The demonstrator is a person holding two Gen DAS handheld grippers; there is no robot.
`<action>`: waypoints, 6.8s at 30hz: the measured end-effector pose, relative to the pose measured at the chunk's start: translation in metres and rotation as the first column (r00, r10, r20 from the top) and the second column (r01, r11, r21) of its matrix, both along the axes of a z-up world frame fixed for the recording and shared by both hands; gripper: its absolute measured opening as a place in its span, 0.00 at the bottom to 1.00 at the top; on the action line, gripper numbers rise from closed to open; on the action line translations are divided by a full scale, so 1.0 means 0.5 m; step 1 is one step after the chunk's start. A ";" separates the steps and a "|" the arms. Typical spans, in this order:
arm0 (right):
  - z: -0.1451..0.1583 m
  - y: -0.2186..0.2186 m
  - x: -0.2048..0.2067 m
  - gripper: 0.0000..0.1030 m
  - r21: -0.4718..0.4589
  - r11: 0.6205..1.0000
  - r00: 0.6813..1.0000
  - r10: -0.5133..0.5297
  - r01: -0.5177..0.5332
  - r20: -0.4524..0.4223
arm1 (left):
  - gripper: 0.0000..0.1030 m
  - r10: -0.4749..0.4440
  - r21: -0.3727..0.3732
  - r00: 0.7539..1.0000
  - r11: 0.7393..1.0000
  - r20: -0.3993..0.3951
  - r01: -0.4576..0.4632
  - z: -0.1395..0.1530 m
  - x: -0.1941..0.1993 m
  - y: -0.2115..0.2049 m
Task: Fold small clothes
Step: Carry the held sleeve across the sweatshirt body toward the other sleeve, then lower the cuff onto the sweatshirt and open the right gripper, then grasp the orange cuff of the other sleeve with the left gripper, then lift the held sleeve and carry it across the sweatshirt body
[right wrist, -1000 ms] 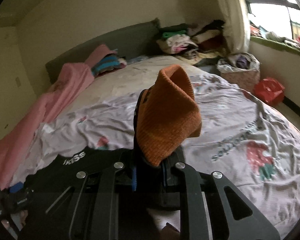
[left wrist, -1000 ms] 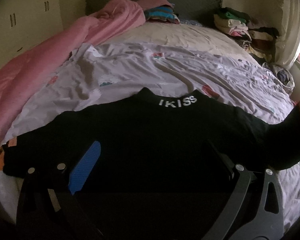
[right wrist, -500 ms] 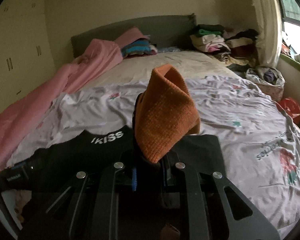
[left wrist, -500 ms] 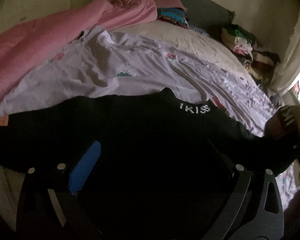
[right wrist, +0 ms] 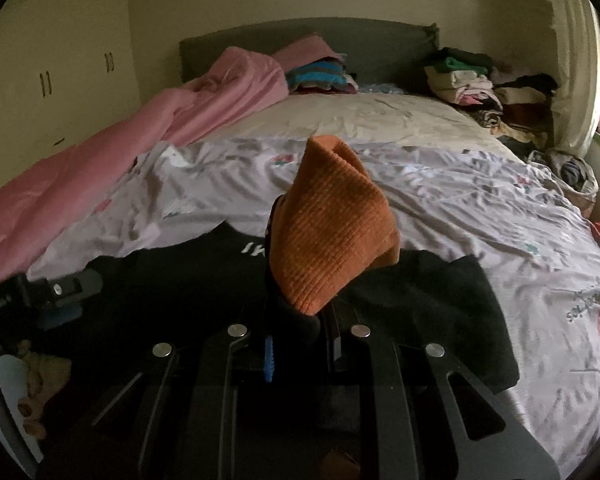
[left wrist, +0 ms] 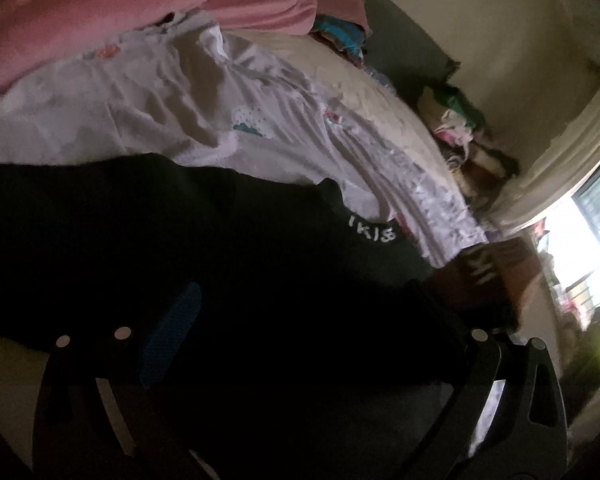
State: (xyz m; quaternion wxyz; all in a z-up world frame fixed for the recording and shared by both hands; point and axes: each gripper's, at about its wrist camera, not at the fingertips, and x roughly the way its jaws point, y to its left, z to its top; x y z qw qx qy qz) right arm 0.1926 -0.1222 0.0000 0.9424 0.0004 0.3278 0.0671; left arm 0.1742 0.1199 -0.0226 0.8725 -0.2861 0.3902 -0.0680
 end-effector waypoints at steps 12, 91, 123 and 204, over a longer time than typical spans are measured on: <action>-0.062 0.102 0.010 0.48 0.025 0.992 0.989 0.128 -0.127 -0.070 | 0.91 -0.037 -0.192 0.999 0.981 -0.028 0.031 -0.047 0.013 0.049; -0.009 0.108 -0.084 0.95 -0.045 0.986 0.987 0.160 -0.161 -0.036 | 0.91 0.210 0.394 0.977 0.902 -0.046 -0.176 0.021 -0.130 0.136; -0.013 0.419 -0.112 0.95 -0.088 0.874 0.878 0.474 -0.478 -0.063 | 0.91 0.616 0.271 0.768 0.781 -0.178 -0.563 -0.083 -0.241 0.475; 0.010 -0.314 -0.177 0.95 0.187 0.960 0.977 -0.212 0.210 -0.013 | 0.10 -0.288 0.243 0.953 0.935 0.092 0.259 0.062 -0.047 -0.270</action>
